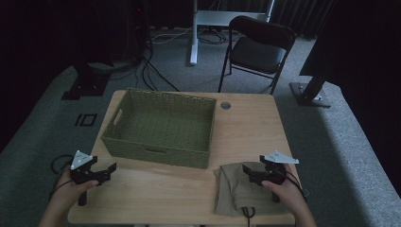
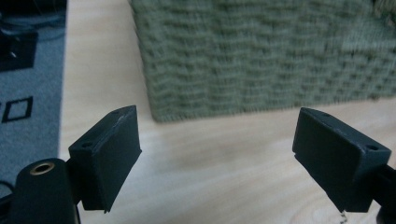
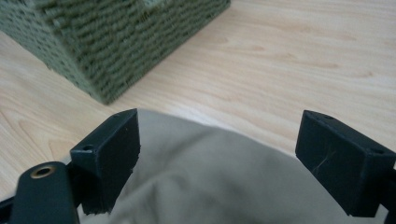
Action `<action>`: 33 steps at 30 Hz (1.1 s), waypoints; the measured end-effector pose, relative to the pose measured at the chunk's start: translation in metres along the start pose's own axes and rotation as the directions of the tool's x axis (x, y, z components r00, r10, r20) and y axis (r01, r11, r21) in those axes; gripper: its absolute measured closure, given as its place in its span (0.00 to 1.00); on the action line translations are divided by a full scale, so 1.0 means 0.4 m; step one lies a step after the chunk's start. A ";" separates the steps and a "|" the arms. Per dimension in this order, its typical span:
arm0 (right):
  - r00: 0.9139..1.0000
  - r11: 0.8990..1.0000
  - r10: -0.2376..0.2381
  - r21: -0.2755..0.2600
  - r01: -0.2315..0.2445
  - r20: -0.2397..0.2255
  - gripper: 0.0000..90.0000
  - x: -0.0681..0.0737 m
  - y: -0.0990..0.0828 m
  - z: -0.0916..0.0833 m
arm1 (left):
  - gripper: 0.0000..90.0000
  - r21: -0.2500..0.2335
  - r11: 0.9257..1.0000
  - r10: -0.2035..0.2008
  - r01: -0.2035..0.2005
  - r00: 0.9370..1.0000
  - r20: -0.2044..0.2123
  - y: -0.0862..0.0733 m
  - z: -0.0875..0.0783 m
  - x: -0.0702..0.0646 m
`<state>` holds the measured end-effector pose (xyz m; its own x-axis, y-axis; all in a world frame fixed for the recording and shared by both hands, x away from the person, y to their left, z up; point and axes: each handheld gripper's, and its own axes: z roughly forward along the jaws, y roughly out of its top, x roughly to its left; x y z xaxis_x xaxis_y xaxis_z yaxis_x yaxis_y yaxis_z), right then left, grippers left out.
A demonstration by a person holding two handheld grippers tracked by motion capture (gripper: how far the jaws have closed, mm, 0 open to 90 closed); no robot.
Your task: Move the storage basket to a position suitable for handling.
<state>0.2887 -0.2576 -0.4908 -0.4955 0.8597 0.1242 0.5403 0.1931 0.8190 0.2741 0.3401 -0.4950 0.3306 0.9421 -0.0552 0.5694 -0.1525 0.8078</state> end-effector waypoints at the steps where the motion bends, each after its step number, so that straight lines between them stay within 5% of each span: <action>1: 1.000 1.000 0.000 0.000 0.000 0.000 0.15 0.000 0.000 0.000 | 0.17 -0.013 1.000 -0.005 0.005 1.000 0.001 0.006 -0.003 0.004; 5: 1.000 1.000 -0.010 -0.012 0.010 -0.009 0.14 0.019 0.023 0.021 | 0.18 -0.088 0.995 -0.040 0.041 0.999 0.012 0.028 -0.008 0.018; 12: 1.000 0.999 -0.027 -0.035 0.026 -0.017 0.14 0.049 0.064 0.044 | 0.18 -0.164 0.986 -0.025 0.022 1.000 -0.011 0.064 -0.020 0.036; 33: 0.997 0.998 -0.034 -0.064 0.030 -0.065 0.14 0.135 0.177 0.124 | 0.25 -0.208 0.977 -0.060 0.048 0.997 -0.051 0.163 0.051 0.110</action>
<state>0.3341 -0.1741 -0.4537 -0.5566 0.8201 0.1326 0.4807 0.1878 0.8565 0.3413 0.3656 -0.4567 0.2572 0.9636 -0.0731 0.4153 -0.0419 0.9087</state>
